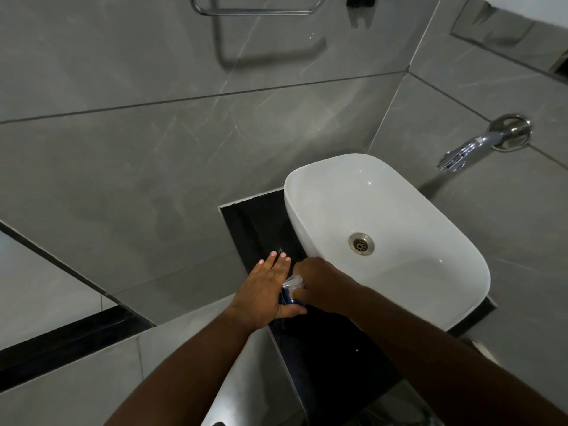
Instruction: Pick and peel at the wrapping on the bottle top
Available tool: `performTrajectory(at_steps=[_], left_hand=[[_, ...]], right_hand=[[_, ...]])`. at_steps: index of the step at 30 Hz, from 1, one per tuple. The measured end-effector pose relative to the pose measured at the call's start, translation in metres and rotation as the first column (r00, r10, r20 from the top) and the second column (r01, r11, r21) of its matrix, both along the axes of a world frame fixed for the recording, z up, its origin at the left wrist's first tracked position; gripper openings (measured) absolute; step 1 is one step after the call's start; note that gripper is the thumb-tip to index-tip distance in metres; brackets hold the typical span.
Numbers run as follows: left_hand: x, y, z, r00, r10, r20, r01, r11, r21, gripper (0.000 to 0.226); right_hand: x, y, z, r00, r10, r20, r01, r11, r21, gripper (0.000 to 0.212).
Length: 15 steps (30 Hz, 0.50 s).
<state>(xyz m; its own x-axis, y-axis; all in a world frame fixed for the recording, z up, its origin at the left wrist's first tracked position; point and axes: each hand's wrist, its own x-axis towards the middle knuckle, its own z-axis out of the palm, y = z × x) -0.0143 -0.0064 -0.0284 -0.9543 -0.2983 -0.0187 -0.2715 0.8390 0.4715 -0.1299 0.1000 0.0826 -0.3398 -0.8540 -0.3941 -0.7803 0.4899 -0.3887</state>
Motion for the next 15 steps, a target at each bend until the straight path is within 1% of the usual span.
performTrajectory(at_steps=[3,5,6,7,9,11,13,15], left_hand=[[0.001,0.001,0.0,1.0,0.004,-0.001,-0.004,1.0,0.012,0.115],[0.001,0.002,0.001,1.0,-0.002,0.007,0.001,0.999,0.034,0.116],[0.001,0.002,0.002,1.0,-0.003,0.007,0.003,0.998,0.056,0.118],[0.002,0.002,0.002,1.0,0.001,-0.001,-0.001,0.996,0.087,0.121],[0.007,0.005,0.004,0.999,0.036,-0.03,-0.03,0.983,0.18,0.128],[0.014,0.011,0.003,0.993,0.101,-0.058,-0.08,0.953,0.292,0.131],[0.018,0.017,0.001,0.98,0.179,-0.085,-0.138,0.926,0.352,0.12],[0.019,0.02,0.001,0.959,0.263,-0.109,-0.203,0.9,0.385,0.106]], right_hand=[[0.001,0.006,-0.002,0.999,-0.037,0.04,0.038,0.999,-0.019,0.031],[0.002,0.016,-0.003,0.992,-0.082,0.095,0.089,0.993,-0.074,0.031],[0.004,0.022,-0.006,0.99,-0.105,0.097,0.116,0.988,-0.105,0.033],[0.006,0.024,-0.008,0.989,-0.124,0.079,0.134,0.982,-0.131,0.038],[0.012,0.028,-0.015,0.991,-0.132,0.033,0.135,0.983,-0.123,0.048],[0.018,0.029,-0.021,0.987,-0.146,0.069,0.152,0.984,-0.098,0.044],[0.021,0.03,-0.029,0.967,-0.218,0.134,0.241,0.952,-0.191,0.035],[0.023,0.028,-0.033,0.943,-0.274,0.188,0.317,0.913,-0.257,0.033]])
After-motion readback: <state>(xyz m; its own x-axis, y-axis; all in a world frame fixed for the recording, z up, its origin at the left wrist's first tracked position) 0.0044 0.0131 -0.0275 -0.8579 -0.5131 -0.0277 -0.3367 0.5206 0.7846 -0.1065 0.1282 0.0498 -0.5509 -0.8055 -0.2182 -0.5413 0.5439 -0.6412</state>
